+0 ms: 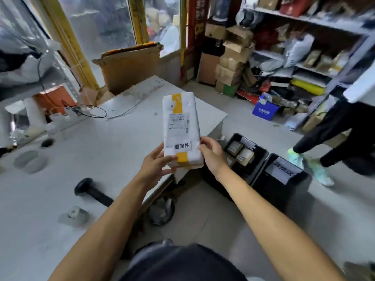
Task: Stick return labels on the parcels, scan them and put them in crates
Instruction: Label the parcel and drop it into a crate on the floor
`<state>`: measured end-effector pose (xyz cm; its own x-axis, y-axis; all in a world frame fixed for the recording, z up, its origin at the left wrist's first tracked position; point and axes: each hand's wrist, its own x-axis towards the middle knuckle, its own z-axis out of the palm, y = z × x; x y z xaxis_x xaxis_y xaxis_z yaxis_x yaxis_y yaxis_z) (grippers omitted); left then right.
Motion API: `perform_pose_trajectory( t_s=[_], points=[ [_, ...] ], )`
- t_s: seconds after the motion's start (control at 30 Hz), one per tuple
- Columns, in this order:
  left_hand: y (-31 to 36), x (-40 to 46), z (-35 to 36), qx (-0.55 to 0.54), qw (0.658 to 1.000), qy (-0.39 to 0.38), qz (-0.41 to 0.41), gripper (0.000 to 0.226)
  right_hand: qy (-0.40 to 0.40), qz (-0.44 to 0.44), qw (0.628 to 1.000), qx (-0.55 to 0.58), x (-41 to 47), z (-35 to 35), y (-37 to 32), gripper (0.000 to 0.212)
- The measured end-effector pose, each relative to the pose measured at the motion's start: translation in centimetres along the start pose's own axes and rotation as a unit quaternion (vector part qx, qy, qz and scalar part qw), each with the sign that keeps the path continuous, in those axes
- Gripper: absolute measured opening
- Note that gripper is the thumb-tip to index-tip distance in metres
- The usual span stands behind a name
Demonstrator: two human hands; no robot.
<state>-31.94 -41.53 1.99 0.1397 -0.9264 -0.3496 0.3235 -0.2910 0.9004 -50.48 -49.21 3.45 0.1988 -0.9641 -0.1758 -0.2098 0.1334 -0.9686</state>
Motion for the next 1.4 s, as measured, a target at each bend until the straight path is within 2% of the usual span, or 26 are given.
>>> perform_pose_trajectory(
  t_s=[0.07,0.23,0.33,0.43,0.47,0.53,0.57,0.63,0.77,0.83,0.9,1.03,1.2,1.3,1.4],
  points=[
    [-1.2,1.3,3.2,-0.012,0.999,-0.026,-0.023,0.063,0.031,0.014,0.999,0.001,-0.2,-3.5,1.1,0.018],
    [-3.4,4.4,9.6,-0.009,0.991,-0.108,-0.073,0.059,0.108,0.057,0.992,0.013,-0.5,-10.5,3.3,0.027],
    [-4.0,6.5,12.8,0.007,0.987,-0.131,-0.092,0.054,0.15,0.07,0.986,0.016,-0.6,-13.4,4.7,0.037],
    [-4.4,8.9,15.7,0.041,0.985,-0.137,-0.098,0.053,0.167,0.093,0.981,0.023,-0.1,-15.9,6.5,0.022],
    [-4.5,9.9,16.5,0.051,0.984,-0.137,-0.099,0.053,0.17,0.101,0.98,0.025,0.3,-16.5,7.3,0.025],
    [-4.9,12.0,18.0,0.07,0.982,-0.147,-0.099,0.054,0.179,0.126,0.976,0.02,1.5,-17.7,8.6,0.052],
    [-5.2,13.2,18.8,0.079,0.98,-0.154,-0.1,0.054,0.179,0.135,0.974,0.018,2.4,-18.2,9.3,0.067],
    [-5.6,15.8,20.3,0.093,0.976,-0.168,-0.103,0.052,0.177,0.15,0.973,0.016,4.8,-19.5,10.7,0.076],
    [-6.4,21.5,22.7,0.109,0.969,-0.179,-0.127,0.054,0.167,0.205,0.964,0.011,9.8,-21.7,11.6,0.05],
    [-6.8,24.3,23.4,0.132,0.963,-0.191,-0.14,0.057,0.157,0.245,0.956,0.024,12.2,-22.6,12.7,0.053],
    [-7.5,26.8,23.8,0.161,0.955,-0.202,-0.147,0.062,0.144,0.285,0.947,0.029,14.3,-23.1,14.6,0.067],
    [-9.8,31.7,24.6,0.197,0.941,-0.206,-0.183,0.062,0.134,0.342,0.928,0.062,17.8,-24.0,19.1,0.07],
    [-15.1,35.7,25.3,0.225,0.923,-0.189,-0.249,0.061,0.135,0.404,0.899,0.103,19.9,-24.4,25.5,0.068],
    [-20.5,38.5,25.1,0.227,0.919,-0.14,-0.291,0.06,0.139,0.441,0.876,0.139,22.3,-24.5,31.2,0.068],
    [-27.5,42.0,24.0,0.247,0.909,-0.132,-0.308,0.058,0.121,0.464,0.859,0.181,24.8,-24.1,38.3,0.063]
  ],
)
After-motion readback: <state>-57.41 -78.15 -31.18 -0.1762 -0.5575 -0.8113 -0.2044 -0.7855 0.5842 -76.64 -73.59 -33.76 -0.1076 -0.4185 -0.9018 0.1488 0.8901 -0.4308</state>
